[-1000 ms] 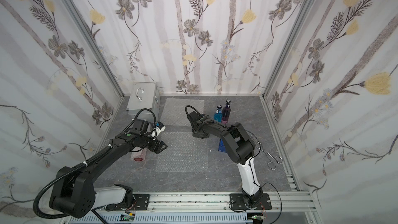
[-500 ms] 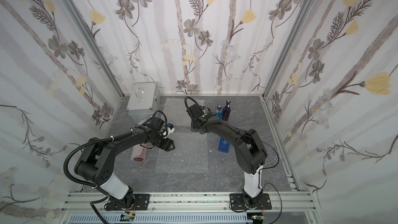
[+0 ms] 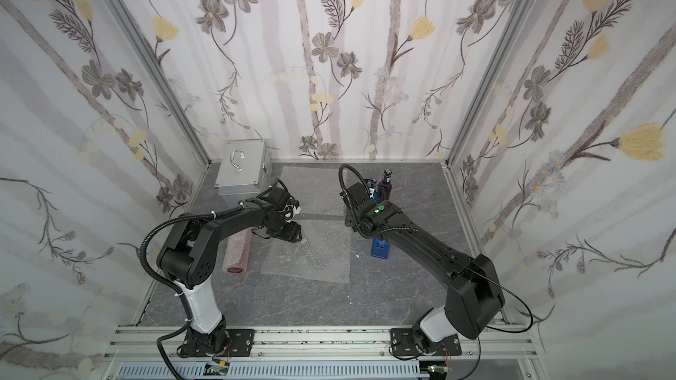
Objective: Wrap wine bottles in bubble wrap
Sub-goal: Adjust the bubble wrap at the center of the board, then pick up the wine bottle from the center of the board.
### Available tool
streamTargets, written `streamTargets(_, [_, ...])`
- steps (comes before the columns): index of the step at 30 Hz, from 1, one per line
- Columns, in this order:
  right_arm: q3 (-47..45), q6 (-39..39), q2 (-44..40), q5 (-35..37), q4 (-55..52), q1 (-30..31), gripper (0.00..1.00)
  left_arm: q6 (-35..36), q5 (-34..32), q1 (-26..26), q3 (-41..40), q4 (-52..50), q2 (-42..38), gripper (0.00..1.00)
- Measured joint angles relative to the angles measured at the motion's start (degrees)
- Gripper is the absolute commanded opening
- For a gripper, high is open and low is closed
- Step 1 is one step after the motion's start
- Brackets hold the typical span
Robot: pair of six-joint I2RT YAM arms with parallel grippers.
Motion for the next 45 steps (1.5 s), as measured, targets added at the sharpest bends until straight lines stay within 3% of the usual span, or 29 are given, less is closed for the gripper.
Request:
streamTargets(5, [-0.35, -1.09, -1.38, 1.42, 1.33, -2.23, 0.62, -2.32, -1.64, 0.15, 1.68, -0.96, 0.61, 0.67])
streamTargets(10, [-0.22, -3.50, -1.70, 2.19, 2.49, -4.31, 0.62, -4.09, -1.40, 0.33, 1.29, -3.56, -1.05, 0.81])
streamTargets(17, [1.86, -6.71, -1.31, 2.21, 5.38, -7.41, 0.63, -4.59, 3.58, -0.17, 0.04, -7.21, -9.49, 0.91])
streamTargets(26, [5.92, -10.56, 3.17, 2.19, 8.13, -9.73, 0.62, -2.91, 2.36, -0.07, -5.55, -6.64, -14.99, 0.88])
streamTargets(32, [6.54, -11.43, 4.07, 2.12, 8.92, -9.77, 0.62, -6.88, 0.68, 1.60, -11.67, -4.00, -17.57, 0.89])
streamTargets(37, [6.19, -11.58, 4.42, 2.12, 8.92, -9.92, 0.62, -10.25, -0.66, 4.26, -12.11, -1.79, -15.61, 0.89])
streamTargets(45, [5.14, -12.00, 4.52, 2.12, 9.16, -10.36, 0.62, -10.88, 1.11, 4.42, -9.01, -0.76, -9.86, 0.88])
